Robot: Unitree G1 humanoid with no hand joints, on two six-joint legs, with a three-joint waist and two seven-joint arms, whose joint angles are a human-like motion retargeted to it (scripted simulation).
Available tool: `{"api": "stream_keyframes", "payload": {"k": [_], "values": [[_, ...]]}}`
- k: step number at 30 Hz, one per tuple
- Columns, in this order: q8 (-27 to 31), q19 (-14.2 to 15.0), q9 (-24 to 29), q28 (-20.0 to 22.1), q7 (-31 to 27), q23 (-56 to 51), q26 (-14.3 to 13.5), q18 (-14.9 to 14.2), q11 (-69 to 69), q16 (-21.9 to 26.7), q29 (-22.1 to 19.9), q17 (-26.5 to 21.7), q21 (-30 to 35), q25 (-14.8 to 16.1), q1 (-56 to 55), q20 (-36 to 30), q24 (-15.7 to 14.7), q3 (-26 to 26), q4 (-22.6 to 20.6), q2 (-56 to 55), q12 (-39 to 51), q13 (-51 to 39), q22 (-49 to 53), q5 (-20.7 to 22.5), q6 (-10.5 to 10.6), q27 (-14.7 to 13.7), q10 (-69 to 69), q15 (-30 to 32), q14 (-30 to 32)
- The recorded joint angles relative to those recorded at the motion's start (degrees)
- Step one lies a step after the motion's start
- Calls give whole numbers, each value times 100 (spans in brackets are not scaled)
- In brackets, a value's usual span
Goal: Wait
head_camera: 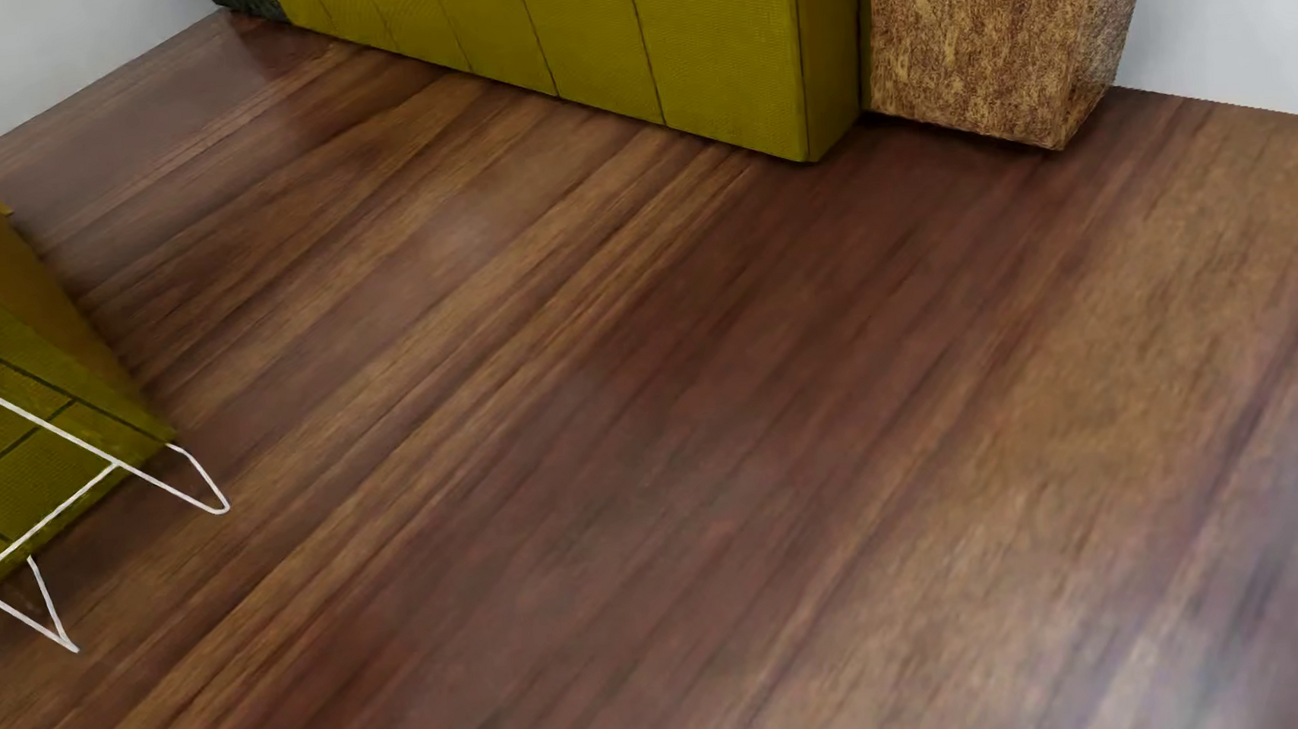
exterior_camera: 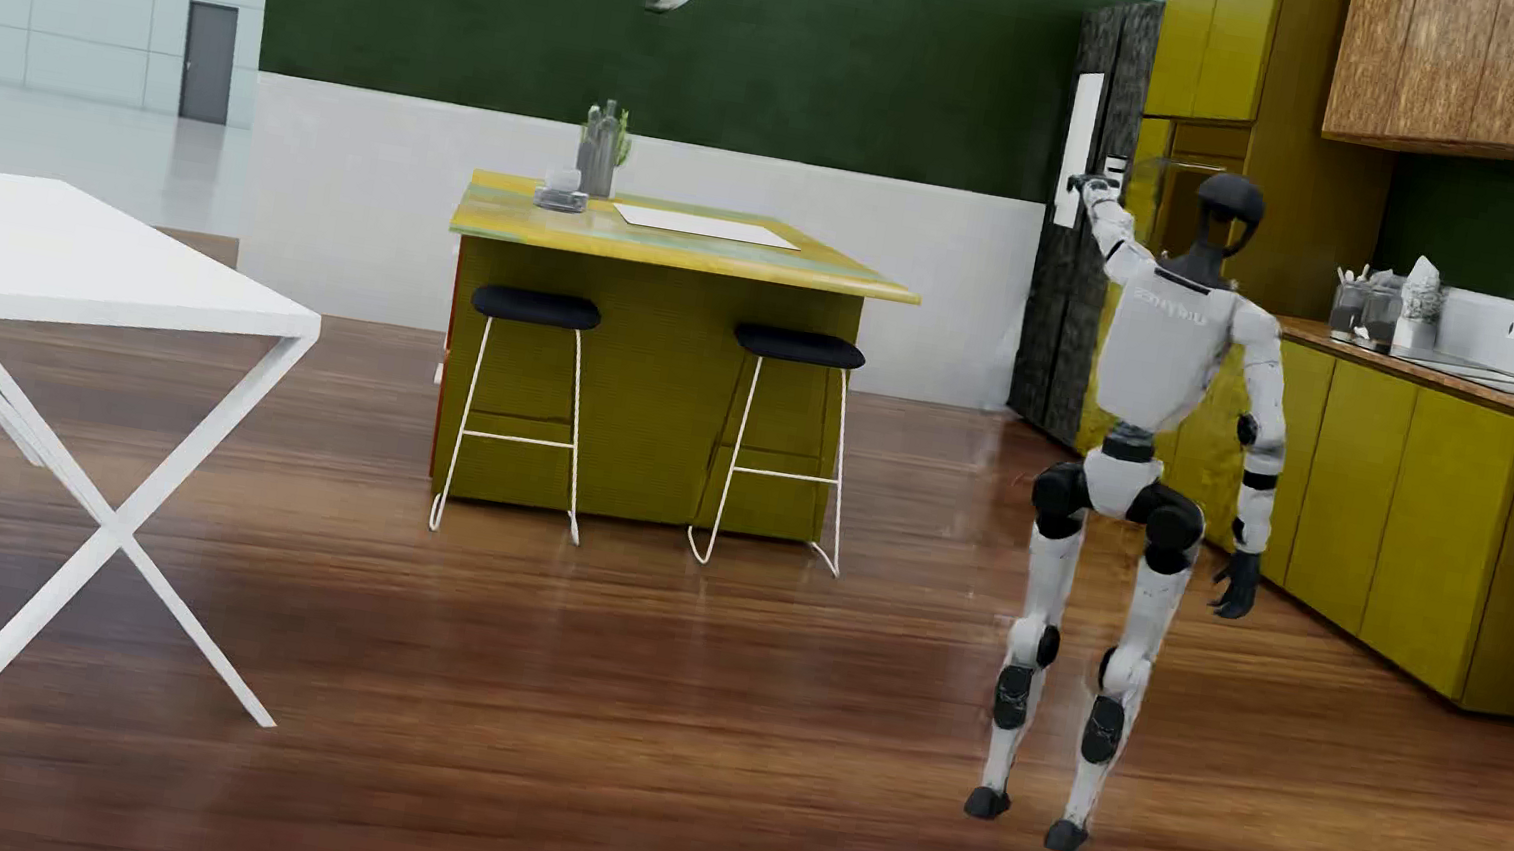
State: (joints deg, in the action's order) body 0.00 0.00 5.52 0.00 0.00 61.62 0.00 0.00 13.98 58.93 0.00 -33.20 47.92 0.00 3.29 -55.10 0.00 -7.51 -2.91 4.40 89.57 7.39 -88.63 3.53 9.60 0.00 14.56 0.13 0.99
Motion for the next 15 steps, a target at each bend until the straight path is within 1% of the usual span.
{"api": "stream_keyframes", "payload": {"k": [1,2,3,4,5,6,7,8,9,10,11,12,14,15], "values": [[0,0,-16,0,0,7,0,0,7,-83,0,49,16,0,0,0,0,103,-5,-7,-77,41,-73,-10,-29,0,-6,-17,17],[0,0,-38,0,0,4,0,0,11,-161,0,93,150,0,5,0,0,248,-12,-7,-390,75,0,-18,-70,0,-17,-26,44],[0,0,-49,0,0,47,0,0,8,-294,0,123,205,0,0,0,0,384,-23,-13,-772,64,61,-35,-103,0,-23,-31,74],[0,0,-58,0,0,81,0,0,2,-465,0,162,468,0,6,0,0,530,-33,-5,-1187,10,124,-49,-161,0,-33,-31,103],[0,0,-48,0,0,219,0,0,-36,-645,0,186,649,0,6,0,0,581,-36,12,-1697,-129,94,-56,-197,0,-26,-22,96],[0,0,-69,0,0,299,0,0,-62,-863,0,253,632,0,10,0,0,667,-34,30,-2187,-192,229,-58,-270,0,-26,3,79],[0,0,-69,0,0,398,0,0,-96,-1104,0,306,795,0,19,0,0,678,-24,57,-2645,-355,181,-53,-340,0,-21,20,59],[0,0,-71,0,0,405,0,0,-106,-1318,0,377,738,0,24,0,0,663,-19,74,-3154,-482,255,-53,-424,0,-14,33,36],[0,0,-62,0,0,318,0,0,-116,-1571,0,461,310,0,21,0,0,649,-8,86,-3624,-544,220,-43,-504,0,-12,56,36],[0,0,-47,0,0,251,0,0,-125,-1826,0,527,308,0,20,0,0,642,-4,95,-4059,-668,233,-44,-597,0,-5,69,22],[0,0,-47,0,0,168,0,0,-152,-2086,0,635,11,0,10,0,0,662,0,99,-4501,-718,217,-45,-701,0,-5,100,9],[0,0,-49,0,0,85,0,0,-188,-2328,0,735,-105,0,8,0,0,693,6,110,-4960,-751,292,-45,-810,0,-2,135,-1],[0,0,-33,0,0,-16,0,0,-232,-2756,0,894,-117,0,-7,0,0,825,32,105,-5730,-794,392,-30,-1003,0,-5,181,-23],[0,0,-10,0,0,40,0,0,-240,-2986,0,963,100,0,-13,0,0,897,40,104,-5980,-850,249,-21,-1091,0,1,195,-34]]}}
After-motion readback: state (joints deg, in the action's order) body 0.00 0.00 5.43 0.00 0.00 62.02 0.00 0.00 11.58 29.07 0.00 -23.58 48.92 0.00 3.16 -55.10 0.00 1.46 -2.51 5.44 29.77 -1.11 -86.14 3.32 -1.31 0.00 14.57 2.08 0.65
